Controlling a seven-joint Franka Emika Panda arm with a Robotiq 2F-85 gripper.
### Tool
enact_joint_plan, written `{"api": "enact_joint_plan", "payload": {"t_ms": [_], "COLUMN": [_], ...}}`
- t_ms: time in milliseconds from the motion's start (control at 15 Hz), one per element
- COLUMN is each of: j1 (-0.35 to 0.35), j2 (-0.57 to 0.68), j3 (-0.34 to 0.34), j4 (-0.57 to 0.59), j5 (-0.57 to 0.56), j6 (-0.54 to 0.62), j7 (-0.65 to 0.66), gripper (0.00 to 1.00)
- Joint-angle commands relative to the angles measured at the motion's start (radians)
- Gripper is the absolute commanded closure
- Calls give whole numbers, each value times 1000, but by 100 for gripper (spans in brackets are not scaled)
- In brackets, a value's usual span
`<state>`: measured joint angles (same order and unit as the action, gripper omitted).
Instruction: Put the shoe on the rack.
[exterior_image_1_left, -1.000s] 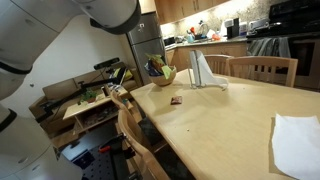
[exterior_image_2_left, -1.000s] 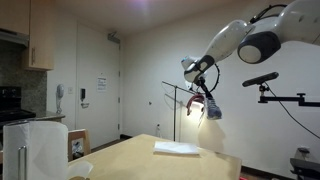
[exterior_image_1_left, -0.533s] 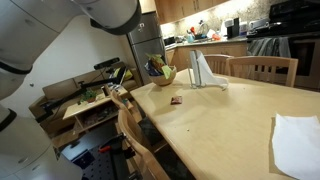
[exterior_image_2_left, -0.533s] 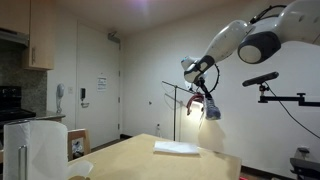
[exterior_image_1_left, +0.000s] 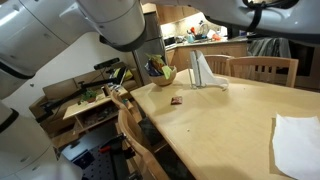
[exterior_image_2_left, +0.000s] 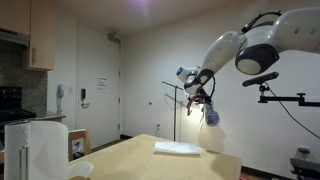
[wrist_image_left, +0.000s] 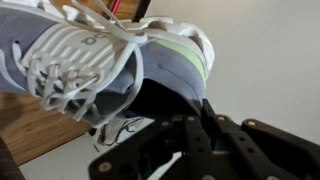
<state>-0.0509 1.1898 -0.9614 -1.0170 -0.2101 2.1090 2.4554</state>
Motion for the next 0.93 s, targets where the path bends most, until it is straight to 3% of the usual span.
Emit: {"api": "enact_joint_plan", "payload": {"t_ms": [0,333,400,467,600,667,733,867], "j1": [-63,-102,-95,-92,-65,-8,-10,47], "j2": [-6,1,65,73,115,159,137,154], "j3": [-6,-7,-158,-211,-386,-468,-378,-385], "j4": [85,154,216,222,202,153,169,123], "j5": [58,140,309,372,534,600,511,487], "j6": [-135,-346,-401,-427,-476,-459,-426,-350], "j7": [81,220,155,158,147,145,148,85], "gripper": [64,27,20,12,0,0,0,0]}}
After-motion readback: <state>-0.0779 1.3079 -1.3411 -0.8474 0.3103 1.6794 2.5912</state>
